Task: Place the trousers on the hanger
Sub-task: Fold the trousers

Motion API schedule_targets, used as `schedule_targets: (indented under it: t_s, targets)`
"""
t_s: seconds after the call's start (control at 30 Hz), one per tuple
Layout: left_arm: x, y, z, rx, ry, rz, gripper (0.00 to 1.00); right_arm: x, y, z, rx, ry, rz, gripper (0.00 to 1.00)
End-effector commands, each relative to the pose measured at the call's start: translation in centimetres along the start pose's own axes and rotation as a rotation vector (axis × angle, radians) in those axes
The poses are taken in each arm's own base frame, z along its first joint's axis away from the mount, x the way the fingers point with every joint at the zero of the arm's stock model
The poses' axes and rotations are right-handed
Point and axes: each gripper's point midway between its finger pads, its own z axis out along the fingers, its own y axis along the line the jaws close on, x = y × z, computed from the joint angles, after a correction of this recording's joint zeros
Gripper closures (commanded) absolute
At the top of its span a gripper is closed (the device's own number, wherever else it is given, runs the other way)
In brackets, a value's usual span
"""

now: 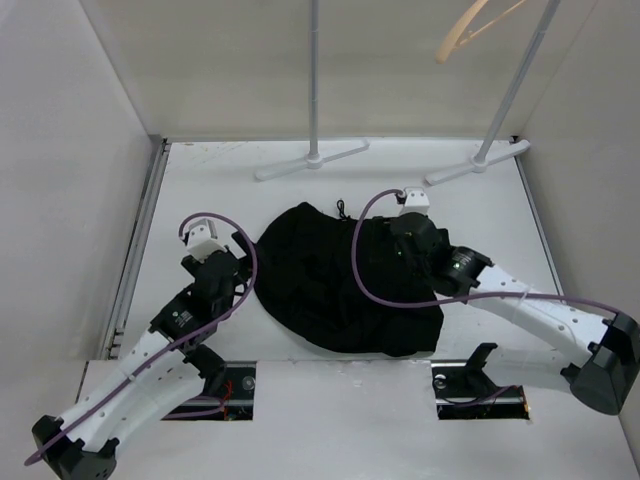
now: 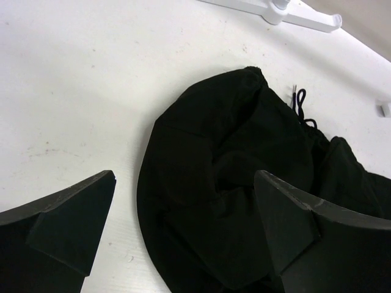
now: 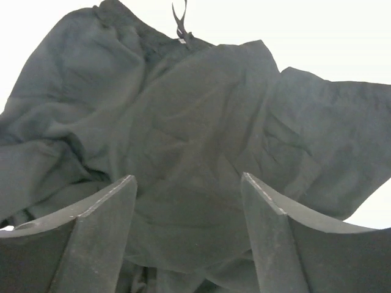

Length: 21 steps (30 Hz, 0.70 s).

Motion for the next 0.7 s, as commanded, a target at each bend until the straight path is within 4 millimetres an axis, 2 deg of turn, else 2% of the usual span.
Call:
schedule_targets:
  t_s: [0.0, 0.07, 0.1, 0.17, 0.2, 0.27, 0.3, 0.33, 0.37, 0.4, 0.43, 0.47, 0.53, 0.57, 0.67]
  targets:
    - [-1.6, -0.5, 0.1, 0.016, -0.062, -0.032, 0.0, -2.9, 1.7, -1.4, -0.102, -0.115, 0.041, 0.23]
    - [-2.1, -1.1, 0.2, 0.032, -0.071, -0.029, 0.0, -3.6, 2.1, -2.1, -0.144, -0.154, 0.064, 0.26]
    - [-2.2, -1.3, 0.2, 0.034, -0.071, -0.027, 0.0, -3.9, 2.3, -2.5, -0.167, -0.172, 0.075, 0.33]
    - [-2.6, -1.2, 0.2, 0.025, -0.078, -0.028, 0.0, -4.6, 2.7, -3.0, -0.209, -0.201, 0.093, 0.56]
    - [-2.8, -1.2, 0.1, 0.031, -0.084, -0.041, 0.0, -4.9, 2.9, -3.2, -0.237, -0.205, 0.101, 0.78]
    - [-3.1, -1.3, -0.2, 0.053, -0.096, -0.075, 0.0, -5.7, 3.4, -3.1, -0.276, -0.198, 0.102, 0.92]
    - [-3.2, -1.5, -0.3, 0.071, -0.096, -0.091, 0.0, -6.2, 3.9, -2.7, -0.304, -0.188, 0.089, 0.93]
    - [-3.2, -1.9, -0.4, 0.099, -0.093, -0.102, 0.04, -6.8, 4.4, -2.1, -0.325, -0.176, 0.076, 0.92]
    - [-3.0, -2.2, -0.6, 0.127, -0.089, -0.109, 0.27, -7.4, 4.9, -1.4, -0.341, -0.168, 0.064, 0.9]
    - [-2.9, -1.9, -0.6, 0.129, -0.095, -0.12, 0.55, -7.8, 5.6, -0.5, -0.356, -0.152, 0.048, 0.85]
    - [-2.8, -1.3, -0.5, 0.11, -0.099, -0.13, 0.66, -8.3, 6.3, 0.4, -0.372, -0.143, 0.025, 0.77]
    - [-2.3, -0.5, -0.5, 0.086, -0.091, -0.132, 0.71, -8.6, 7.1, 1.6, -0.38, -0.129, -0.001, 0.66]
    - [-1.1, 0.8, -0.3, 0.039, -0.054, -0.139, 0.71, -8.8, 8.5, 4.3, -0.386, -0.093, -0.046, 0.39]
    - [-0.1, 1.3, -0.2, 0.022, -0.025, -0.135, 0.67, -8.7, 9.1, 5.9, -0.383, -0.072, -0.072, 0.28]
    - [3.4, 2.2, 0.2, 0.012, 0.076, -0.139, 0.45, -7.7, 10.3, 10.8, -0.359, -0.006, -0.137, 0.15]
